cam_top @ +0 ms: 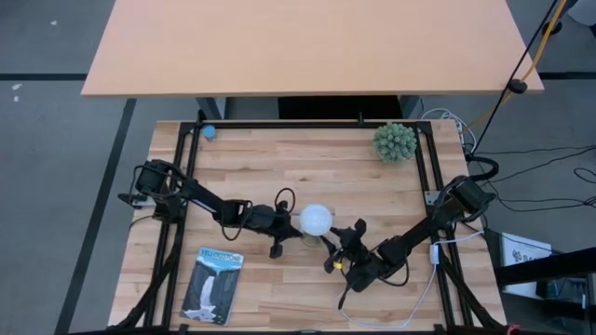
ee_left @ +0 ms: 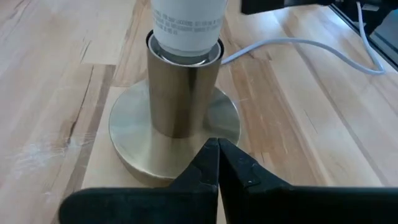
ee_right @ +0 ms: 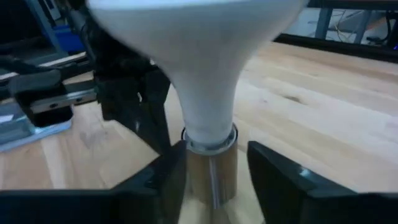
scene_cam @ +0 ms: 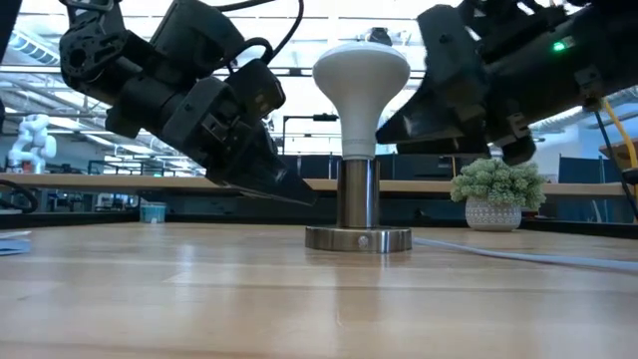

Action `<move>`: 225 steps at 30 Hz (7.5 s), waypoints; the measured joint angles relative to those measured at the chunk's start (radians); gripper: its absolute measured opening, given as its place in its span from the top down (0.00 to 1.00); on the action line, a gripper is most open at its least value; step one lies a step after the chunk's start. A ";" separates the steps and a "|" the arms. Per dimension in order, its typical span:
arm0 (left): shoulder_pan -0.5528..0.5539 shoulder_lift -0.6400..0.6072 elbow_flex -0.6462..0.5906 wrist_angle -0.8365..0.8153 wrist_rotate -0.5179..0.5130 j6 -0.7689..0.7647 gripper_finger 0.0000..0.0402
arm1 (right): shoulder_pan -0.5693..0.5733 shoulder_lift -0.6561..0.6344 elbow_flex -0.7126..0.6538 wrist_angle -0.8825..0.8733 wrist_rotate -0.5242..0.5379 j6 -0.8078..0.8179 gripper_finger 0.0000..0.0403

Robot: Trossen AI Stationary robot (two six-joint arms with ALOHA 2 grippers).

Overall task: Screw lightbulb
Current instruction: Remove the lightbulb from the lamp, then return to Home Position

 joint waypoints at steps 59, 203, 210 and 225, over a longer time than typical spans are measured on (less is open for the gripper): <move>0.029 0.201 0.113 -0.018 -0.016 -0.100 1.00 | -0.127 -0.039 -0.002 0.124 -0.235 -0.466 0.65; 0.263 -1.772 -0.606 -0.736 -0.032 0.024 1.00 | 0.271 -0.680 -0.376 -0.928 -0.168 0.558 0.46; 0.264 -1.772 -0.606 -0.711 -0.207 0.058 1.00 | 0.271 -0.680 -0.376 -0.927 -0.164 0.554 0.46; 0.264 -1.772 -0.606 -0.692 -0.391 0.087 1.00 | 0.271 -0.702 -0.376 -0.941 -0.087 0.527 0.46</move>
